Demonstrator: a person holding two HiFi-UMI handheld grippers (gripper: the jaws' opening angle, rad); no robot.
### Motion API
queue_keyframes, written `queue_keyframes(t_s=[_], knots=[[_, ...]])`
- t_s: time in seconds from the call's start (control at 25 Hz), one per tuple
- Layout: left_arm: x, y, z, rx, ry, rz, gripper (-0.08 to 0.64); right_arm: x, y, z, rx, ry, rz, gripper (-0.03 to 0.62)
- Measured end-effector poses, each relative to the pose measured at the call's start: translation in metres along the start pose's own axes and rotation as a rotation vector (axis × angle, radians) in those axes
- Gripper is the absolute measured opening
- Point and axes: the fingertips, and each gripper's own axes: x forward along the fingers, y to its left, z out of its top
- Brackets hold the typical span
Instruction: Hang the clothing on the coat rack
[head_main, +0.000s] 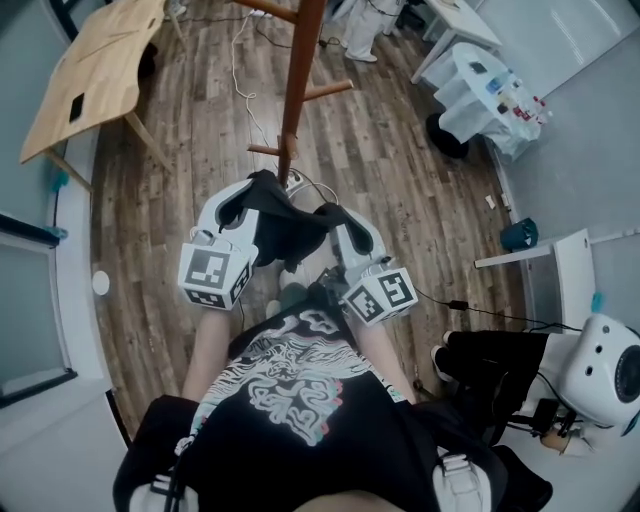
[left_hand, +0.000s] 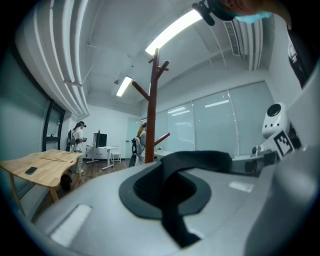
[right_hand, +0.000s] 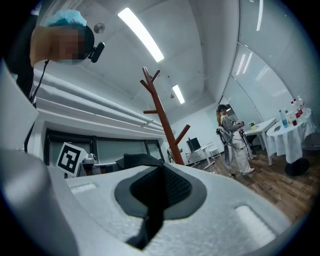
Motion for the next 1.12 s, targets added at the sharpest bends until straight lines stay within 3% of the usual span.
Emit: queue_keyframes(t_s=[1.12], knots=[[0.061,0.047,0.018,0.012,-0.013,0.024,-0.002,0.090,-0.056,0.044,-0.017,-0.059,0.035,0.002]])
